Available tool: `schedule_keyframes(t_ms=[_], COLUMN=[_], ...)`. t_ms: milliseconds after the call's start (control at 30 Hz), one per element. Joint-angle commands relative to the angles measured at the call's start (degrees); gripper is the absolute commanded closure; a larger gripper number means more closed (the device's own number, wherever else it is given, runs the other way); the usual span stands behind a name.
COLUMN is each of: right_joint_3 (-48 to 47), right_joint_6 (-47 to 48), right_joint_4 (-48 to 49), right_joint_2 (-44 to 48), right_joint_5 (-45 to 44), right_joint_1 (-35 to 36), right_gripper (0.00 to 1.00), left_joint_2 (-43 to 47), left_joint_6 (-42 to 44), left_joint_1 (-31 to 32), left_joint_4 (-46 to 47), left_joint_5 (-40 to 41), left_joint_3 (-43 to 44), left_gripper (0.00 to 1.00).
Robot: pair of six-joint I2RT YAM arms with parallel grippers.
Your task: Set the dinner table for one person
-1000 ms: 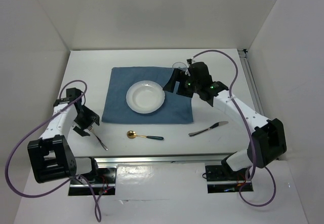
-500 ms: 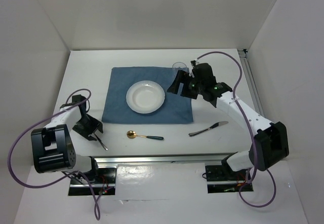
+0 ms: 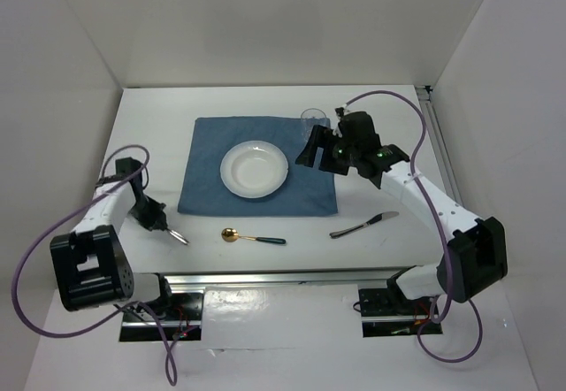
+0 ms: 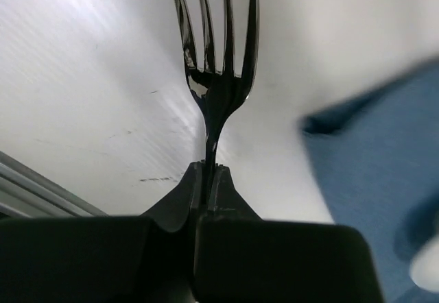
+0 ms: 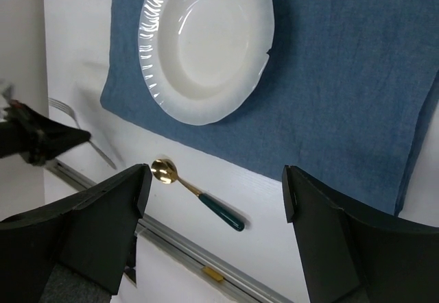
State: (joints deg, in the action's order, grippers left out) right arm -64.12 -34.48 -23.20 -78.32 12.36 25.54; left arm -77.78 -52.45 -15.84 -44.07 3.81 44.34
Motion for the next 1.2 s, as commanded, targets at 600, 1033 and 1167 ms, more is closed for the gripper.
schedule_keyframes(t_ms=[600, 1033, 1167], right_joint_3=[-1.54, -2.06, -1.54], right_joint_6=[2.49, 2.49, 2.49], right_joint_4=[-7.38, -11.95, -14.94], right_joint_2=[5.98, 8.18, 8.71], right_joint_5=[-3.48, -6.82, -10.50], right_joint_1=[-0.93, -1.46, -1.46], right_gripper=[0.12, 0.06, 0.05], left_joint_2=[-36.72, -48.08, -47.38], left_joint_6=[27.84, 27.40, 27.40], left_joint_1=[29.01, 29.72, 29.72], left_joint_4=[-11.02, -14.90, -14.90], left_joint_5=[14.10, 17.19, 15.45], left_joint_3=[52.51, 60.69, 61.22], left_gripper=[1.00, 0.67, 0.43])
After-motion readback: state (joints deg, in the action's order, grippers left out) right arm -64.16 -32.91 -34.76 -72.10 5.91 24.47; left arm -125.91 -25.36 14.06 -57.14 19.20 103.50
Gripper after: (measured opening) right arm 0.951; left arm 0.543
